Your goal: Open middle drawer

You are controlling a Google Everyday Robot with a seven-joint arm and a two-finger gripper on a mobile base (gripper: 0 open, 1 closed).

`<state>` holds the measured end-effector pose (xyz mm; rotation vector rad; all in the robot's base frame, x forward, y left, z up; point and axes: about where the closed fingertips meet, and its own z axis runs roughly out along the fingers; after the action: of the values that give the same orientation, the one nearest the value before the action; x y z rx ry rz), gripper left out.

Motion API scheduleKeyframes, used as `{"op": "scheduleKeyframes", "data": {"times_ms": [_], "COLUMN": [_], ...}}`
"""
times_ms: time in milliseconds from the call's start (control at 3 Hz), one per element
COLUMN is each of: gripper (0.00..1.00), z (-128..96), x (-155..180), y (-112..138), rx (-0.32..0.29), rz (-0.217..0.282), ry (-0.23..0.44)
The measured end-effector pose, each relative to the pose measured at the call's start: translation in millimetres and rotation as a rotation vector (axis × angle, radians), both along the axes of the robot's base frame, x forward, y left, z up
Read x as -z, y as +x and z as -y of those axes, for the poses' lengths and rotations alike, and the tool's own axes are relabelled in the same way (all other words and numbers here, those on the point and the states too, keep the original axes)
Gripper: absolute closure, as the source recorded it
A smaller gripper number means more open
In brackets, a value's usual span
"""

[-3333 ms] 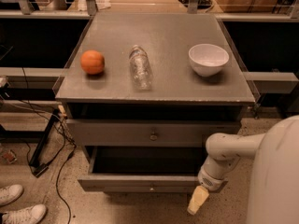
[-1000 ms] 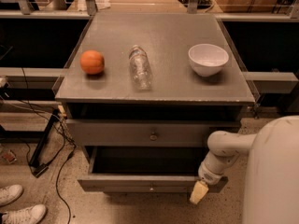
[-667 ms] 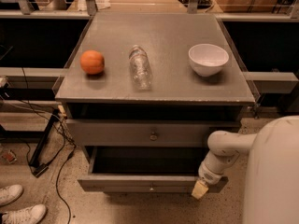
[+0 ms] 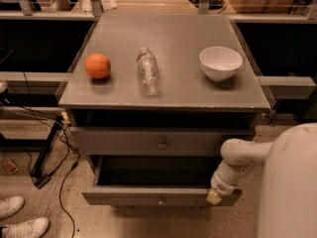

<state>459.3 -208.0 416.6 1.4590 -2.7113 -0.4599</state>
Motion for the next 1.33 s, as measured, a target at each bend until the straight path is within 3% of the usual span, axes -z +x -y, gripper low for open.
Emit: {"op": "scheduleKeyframes", "data": {"times_ms": [1333], "gripper": [1.0], "z": [0], "x": [-3], "y": [11], "rx": [0.0], "rz": [0.0], "ry": [0.0]}}
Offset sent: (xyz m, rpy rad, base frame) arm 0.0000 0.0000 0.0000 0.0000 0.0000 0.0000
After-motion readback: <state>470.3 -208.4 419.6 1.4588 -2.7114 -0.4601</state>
